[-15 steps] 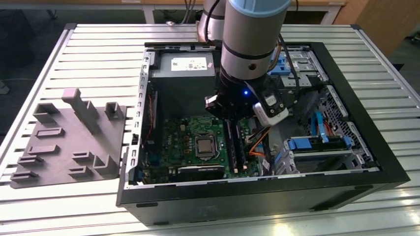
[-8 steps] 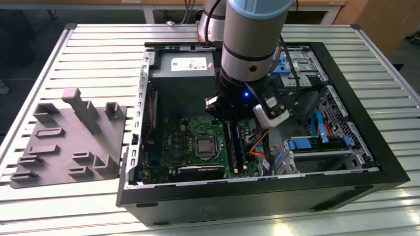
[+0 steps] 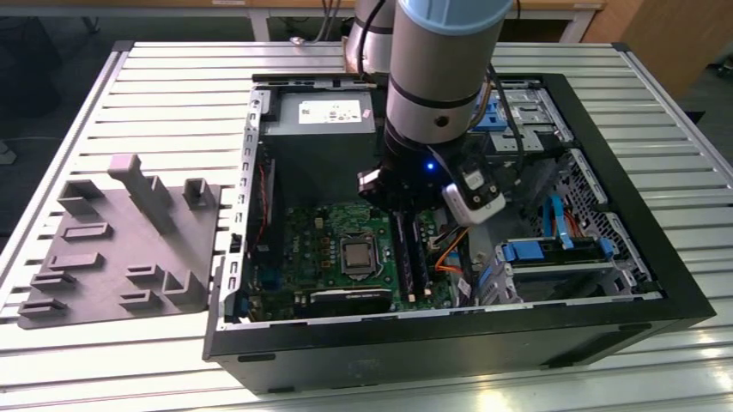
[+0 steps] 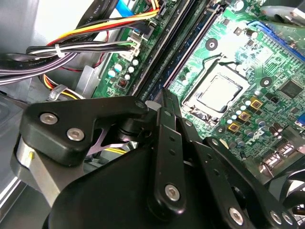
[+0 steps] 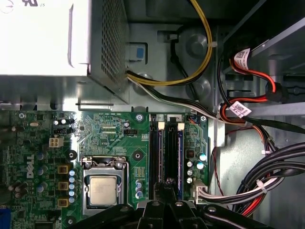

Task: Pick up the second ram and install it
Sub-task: 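Press down the second ram until it locks into place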

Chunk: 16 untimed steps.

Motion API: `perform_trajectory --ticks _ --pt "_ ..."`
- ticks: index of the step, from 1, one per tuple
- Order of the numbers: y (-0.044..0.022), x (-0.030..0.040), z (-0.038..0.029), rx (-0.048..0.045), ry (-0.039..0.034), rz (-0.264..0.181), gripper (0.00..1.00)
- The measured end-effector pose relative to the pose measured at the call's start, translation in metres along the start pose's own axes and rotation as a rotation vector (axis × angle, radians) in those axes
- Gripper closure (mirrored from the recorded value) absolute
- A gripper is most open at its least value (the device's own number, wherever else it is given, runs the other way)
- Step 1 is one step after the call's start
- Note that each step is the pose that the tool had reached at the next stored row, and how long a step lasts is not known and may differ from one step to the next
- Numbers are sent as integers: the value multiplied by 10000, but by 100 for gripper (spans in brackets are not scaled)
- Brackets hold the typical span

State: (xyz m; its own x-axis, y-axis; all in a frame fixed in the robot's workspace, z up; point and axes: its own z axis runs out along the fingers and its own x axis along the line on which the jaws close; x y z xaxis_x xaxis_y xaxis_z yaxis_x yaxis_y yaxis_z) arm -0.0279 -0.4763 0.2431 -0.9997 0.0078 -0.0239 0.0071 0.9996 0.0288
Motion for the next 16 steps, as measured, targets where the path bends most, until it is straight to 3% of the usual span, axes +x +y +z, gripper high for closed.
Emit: perform_trajectory --ticks 16 --pt "-50 0 -1 -1 0 1 89"
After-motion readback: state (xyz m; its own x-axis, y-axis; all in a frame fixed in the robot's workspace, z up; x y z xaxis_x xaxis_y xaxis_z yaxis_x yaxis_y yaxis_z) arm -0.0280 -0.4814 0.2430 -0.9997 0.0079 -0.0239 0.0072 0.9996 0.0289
